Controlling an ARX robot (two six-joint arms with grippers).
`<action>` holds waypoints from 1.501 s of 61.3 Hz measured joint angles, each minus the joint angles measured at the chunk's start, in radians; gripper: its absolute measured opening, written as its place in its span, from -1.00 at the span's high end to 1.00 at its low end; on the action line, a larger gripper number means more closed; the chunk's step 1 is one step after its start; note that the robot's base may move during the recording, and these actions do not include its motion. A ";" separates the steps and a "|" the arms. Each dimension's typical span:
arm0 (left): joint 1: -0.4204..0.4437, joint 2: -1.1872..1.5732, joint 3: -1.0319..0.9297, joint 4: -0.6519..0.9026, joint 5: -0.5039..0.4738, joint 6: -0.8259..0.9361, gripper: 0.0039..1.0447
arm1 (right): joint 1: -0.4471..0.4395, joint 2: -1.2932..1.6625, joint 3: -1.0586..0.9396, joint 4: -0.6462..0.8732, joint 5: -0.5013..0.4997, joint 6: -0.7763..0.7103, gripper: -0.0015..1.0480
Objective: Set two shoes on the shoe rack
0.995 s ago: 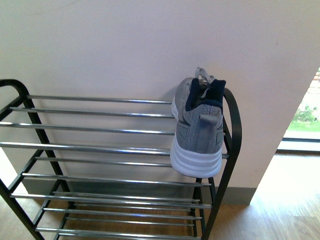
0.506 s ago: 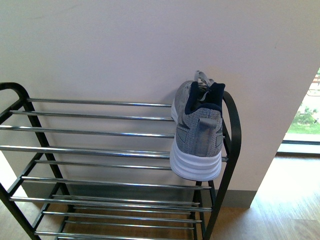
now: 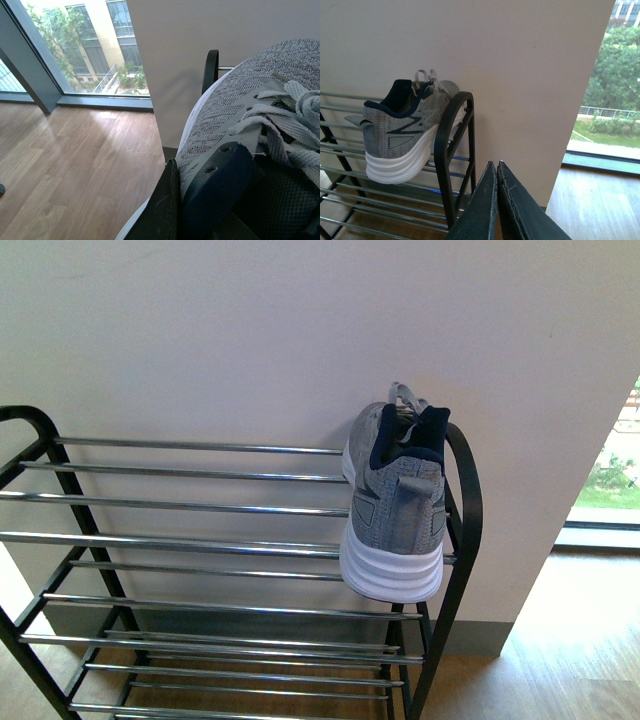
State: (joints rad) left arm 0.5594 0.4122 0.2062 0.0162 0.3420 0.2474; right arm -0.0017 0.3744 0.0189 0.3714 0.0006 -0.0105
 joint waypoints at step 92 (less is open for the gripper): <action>0.000 0.000 0.000 0.000 0.000 0.000 0.97 | 0.000 -0.368 0.000 -0.368 0.000 0.000 0.26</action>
State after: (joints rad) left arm 0.5594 0.4122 0.2062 0.0162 0.3420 0.2474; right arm -0.0017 0.0063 0.0193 0.0032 0.0002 -0.0105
